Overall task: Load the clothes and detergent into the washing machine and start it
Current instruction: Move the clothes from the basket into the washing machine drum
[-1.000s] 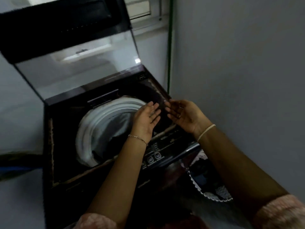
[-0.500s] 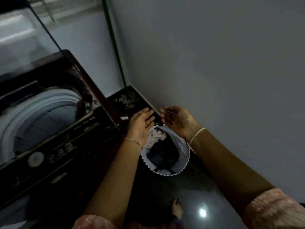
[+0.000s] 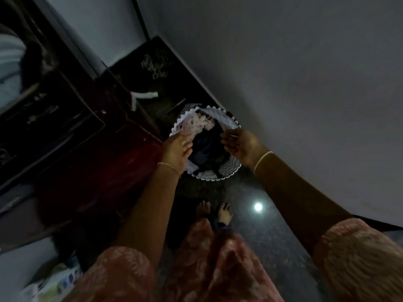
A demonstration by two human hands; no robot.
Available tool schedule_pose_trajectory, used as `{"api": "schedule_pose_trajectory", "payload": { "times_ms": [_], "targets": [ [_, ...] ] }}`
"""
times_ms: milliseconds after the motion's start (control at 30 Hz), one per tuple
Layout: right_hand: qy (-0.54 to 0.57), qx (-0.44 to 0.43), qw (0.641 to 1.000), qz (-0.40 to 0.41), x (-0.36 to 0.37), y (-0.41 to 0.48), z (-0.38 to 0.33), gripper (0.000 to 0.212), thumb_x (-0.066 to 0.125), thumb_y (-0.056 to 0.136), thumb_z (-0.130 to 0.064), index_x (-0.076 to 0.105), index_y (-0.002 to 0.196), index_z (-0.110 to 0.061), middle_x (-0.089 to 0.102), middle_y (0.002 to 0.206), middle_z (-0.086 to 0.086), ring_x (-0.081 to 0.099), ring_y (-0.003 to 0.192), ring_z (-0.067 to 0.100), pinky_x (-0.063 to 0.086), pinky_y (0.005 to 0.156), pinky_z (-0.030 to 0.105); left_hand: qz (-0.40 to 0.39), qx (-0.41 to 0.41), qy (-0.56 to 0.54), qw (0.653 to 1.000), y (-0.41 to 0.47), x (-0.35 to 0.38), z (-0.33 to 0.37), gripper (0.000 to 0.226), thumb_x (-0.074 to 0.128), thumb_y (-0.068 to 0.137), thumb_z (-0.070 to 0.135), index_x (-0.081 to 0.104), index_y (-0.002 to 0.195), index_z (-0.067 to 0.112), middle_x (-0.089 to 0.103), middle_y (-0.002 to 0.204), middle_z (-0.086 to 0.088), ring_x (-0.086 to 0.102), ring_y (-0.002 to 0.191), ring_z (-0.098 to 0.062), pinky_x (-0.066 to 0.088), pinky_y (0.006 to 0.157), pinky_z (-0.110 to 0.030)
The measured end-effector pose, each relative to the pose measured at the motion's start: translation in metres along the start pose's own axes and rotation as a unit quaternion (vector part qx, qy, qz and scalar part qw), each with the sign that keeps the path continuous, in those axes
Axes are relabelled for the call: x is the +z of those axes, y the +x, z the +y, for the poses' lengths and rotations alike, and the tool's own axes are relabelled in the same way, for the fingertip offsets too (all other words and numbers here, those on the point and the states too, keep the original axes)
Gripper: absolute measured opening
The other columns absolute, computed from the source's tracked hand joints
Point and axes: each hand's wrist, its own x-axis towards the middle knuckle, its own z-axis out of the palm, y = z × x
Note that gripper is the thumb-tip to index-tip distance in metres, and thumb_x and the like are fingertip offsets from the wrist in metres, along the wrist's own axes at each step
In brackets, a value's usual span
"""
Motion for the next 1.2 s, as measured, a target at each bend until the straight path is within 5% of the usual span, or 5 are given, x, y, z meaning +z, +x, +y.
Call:
{"api": "schedule_pose_trajectory", "payload": {
  "times_ms": [333,467,700,1000,1200],
  "targets": [
    [0.0,0.021,0.999,0.037,-0.002,0.157,0.08,0.04,0.028,0.103,-0.015,0.045,0.137,-0.002,0.05,0.141,0.016,0.052,0.125,0.027,0.04,0.069,0.019,0.024,-0.064,0.067,0.995,0.164,-0.027,-0.091,0.039,0.031,0.1,0.002,0.036,0.064,0.016,0.04,0.035,0.008,0.034,0.026,-0.002,0.023,0.035,-0.008],
    [-0.076,0.045,0.994,0.06,-0.012,0.218,0.118,0.023,0.038,0.1,-0.012,0.059,0.09,-0.012,0.059,0.087,0.014,0.065,0.068,0.016,0.035,0.045,0.014,0.057,-0.069,0.123,0.988,0.213,-0.02,-0.12,0.026,0.043,0.094,-0.004,0.052,0.071,0.005,0.049,0.035,0.007,0.041,0.025,-0.001,0.032,0.036,-0.012],
    [-0.149,0.015,0.984,0.099,-0.038,0.301,0.168,0.019,0.044,0.094,-0.008,0.062,0.101,-0.003,0.056,0.086,0.008,0.054,0.075,0.023,0.044,0.067,0.029,0.04,-0.214,0.17,0.961,0.282,-0.012,-0.16,0.04,0.046,0.098,0.023,0.046,0.136,0.011,0.051,0.135,-0.009,0.051,0.101,-0.024,0.041,0.084,-0.032],
    [-0.091,0.026,0.991,0.094,-0.041,0.322,0.177,0.055,0.055,0.074,-0.026,0.057,0.129,-0.016,0.058,0.13,0.012,0.058,0.113,0.029,0.051,0.092,0.042,0.077,-0.173,0.076,0.979,0.318,-0.007,-0.151,0.047,0.055,0.096,0.017,0.044,0.14,0.003,0.046,0.144,-0.015,0.046,0.132,-0.03,0.041,0.107,-0.037],
    [-0.098,-0.014,0.994,0.05,-0.026,0.289,0.15,0.046,0.045,0.09,0.009,0.046,0.134,-0.004,0.058,0.1,0.006,0.061,0.089,0.021,0.044,0.058,0.02,0.023,-0.123,-0.055,0.991,0.288,0.007,-0.119,0.029,0.055,0.095,0.02,0.06,0.12,0.004,0.069,0.11,-0.013,0.064,0.103,-0.027,0.056,0.084,-0.034]
  ]
}}
